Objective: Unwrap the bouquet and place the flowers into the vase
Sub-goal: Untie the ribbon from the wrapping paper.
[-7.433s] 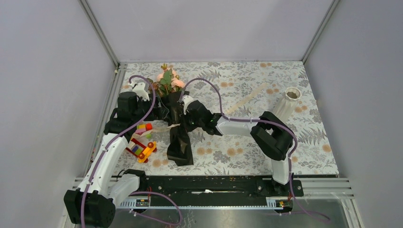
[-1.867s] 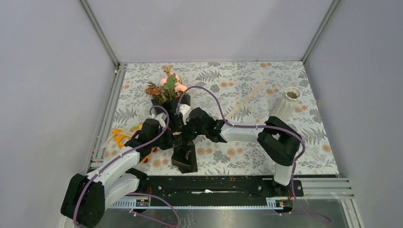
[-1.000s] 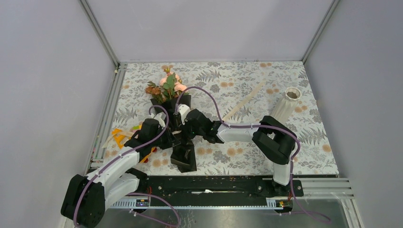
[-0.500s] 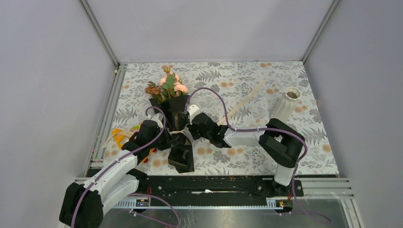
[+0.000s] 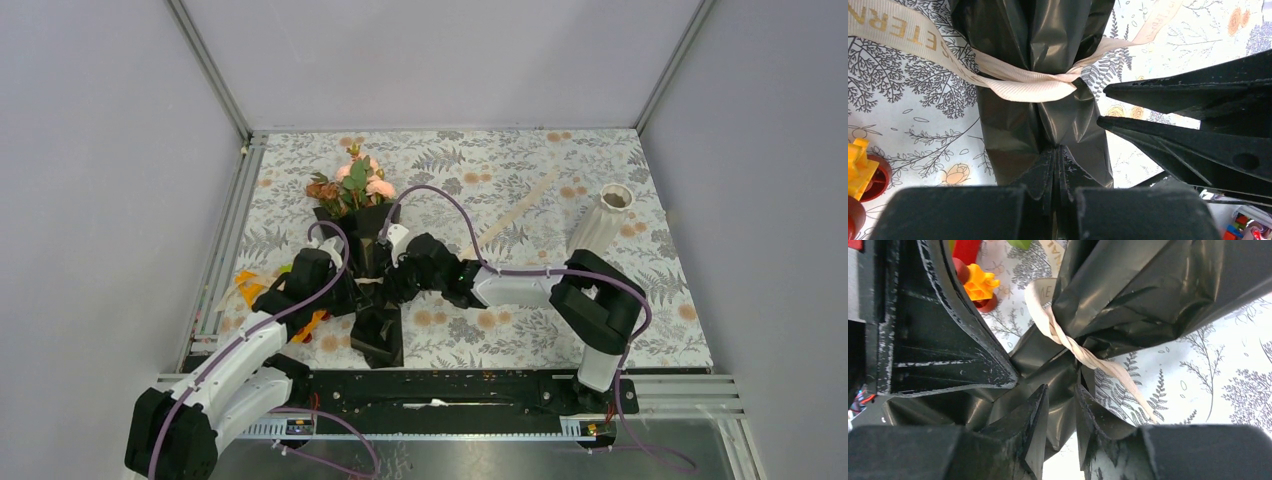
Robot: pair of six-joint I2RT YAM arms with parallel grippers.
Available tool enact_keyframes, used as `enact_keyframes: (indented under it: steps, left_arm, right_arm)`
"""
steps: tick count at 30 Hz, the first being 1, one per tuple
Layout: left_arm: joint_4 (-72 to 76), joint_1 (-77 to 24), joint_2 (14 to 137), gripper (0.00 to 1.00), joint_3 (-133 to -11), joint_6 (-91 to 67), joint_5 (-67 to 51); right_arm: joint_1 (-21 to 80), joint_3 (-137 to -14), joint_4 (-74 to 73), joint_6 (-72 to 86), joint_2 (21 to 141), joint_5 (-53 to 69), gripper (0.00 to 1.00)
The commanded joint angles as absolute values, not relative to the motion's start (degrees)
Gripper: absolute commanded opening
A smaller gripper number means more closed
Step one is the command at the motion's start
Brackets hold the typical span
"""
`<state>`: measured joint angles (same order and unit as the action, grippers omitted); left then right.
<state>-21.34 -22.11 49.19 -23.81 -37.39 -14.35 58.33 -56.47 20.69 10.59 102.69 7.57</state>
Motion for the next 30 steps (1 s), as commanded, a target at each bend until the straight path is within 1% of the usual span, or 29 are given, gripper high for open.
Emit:
enact_keyframes:
  steps: [1,3,9,14,21,30]
  left_arm:
    - [-24.83,-21.58,47.91,0.0,-28.12,-35.2,-15.91]
    - [-24.97,-21.38,47.9,0.0,-28.45,-35.12,-16.92]
    - [-24.82,-21.01,47.57,0.0,-28.24,-35.23,-18.51]
    - [-23.73,-20.96,47.46,0.0,-27.32,-35.9,-19.6]
    - [-23.47,-20.92,47.37,0.0,-27.07,-36.13,-19.69]
    - [-23.47,-20.87,47.63,0.0,-27.16,-36.04,-19.94]
  right_arm:
    - [56.84,-60.07,19.73,11.23,100.61,13.75,0.35]
    - [55.85,-61.11,18.49,11.68,100.82,16.73,0.37]
    - [53.87,-65.07,14.75,11.7,103.66,22.04,0.38]
    - [53.48,-67.39,13.11,10.41,105.48,22.34,0.38]
    - [53.53,-69.55,11.23,8.48,108.14,22.07,0.34]
    - [53.5,-70.05,12.45,6.64,109.74,20.44,0.32]
